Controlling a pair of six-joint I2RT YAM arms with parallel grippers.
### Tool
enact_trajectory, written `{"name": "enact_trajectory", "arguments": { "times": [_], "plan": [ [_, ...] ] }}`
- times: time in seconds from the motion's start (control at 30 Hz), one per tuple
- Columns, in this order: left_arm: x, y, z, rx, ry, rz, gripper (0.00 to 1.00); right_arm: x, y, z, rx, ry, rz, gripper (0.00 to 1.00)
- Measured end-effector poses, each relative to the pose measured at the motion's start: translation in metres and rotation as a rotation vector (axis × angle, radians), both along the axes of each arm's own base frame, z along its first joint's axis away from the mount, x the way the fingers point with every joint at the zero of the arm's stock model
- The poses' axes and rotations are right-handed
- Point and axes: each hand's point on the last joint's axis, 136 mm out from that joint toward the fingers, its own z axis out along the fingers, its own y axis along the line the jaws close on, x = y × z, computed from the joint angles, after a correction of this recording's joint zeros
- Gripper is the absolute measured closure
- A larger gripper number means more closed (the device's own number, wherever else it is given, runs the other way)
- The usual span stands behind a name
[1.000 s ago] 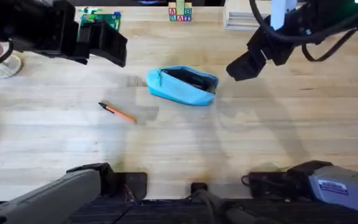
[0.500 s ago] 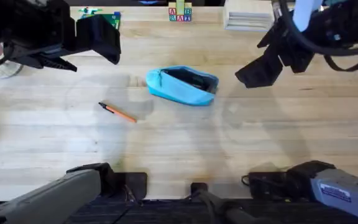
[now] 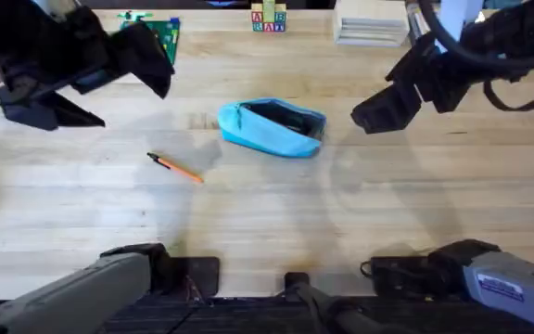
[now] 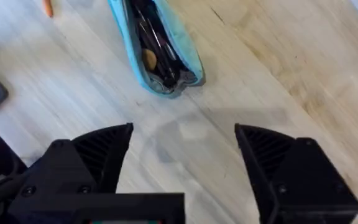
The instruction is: Unzip the bag, pick up the pens from the table one at a time and place them inside, then zip the bag closed.
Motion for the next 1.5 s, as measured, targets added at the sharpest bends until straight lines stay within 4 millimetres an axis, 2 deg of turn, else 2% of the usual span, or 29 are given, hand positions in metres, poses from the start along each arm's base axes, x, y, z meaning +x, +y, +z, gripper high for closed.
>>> {"name": "enact_trajectory", "arguments": {
  "times": [0.3, 0.6, 0.83, 1.03, 1.27, 1.5],
  "plan": [
    [-0.012, -0.030, -0.037, -0.020, 0.083, 0.137, 0.006, 0.000, 0.000, 0.000, 0.008, 0.010, -0.018, 0.004],
    [-0.019, -0.043, -0.082, -0.048, 0.158, 0.342, 0.006, -0.001, 0.000, 0.000, 0.008, 0.014, -0.022, 0.004],
    [-0.030, -0.042, -0.115, -0.049, 0.217, 0.489, 0.006, -0.001, 0.000, -0.001, 0.008, 0.015, -0.022, 0.004],
    [-0.030, -0.042, -0.142, -0.061, 0.218, 0.556, 0.008, -0.001, 0.000, -0.001, 0.008, 0.015, -0.022, 0.004],
    [-0.033, -0.041, -0.161, -0.068, 0.220, 0.599, 0.008, -0.001, 0.000, -0.001, 0.008, 0.017, -0.022, 0.004],
    [-0.036, -0.029, -0.173, -0.059, 0.224, 0.658, 0.008, -0.001, 0.000, -0.001, 0.007, 0.018, -0.022, 0.004]
  ]
}}
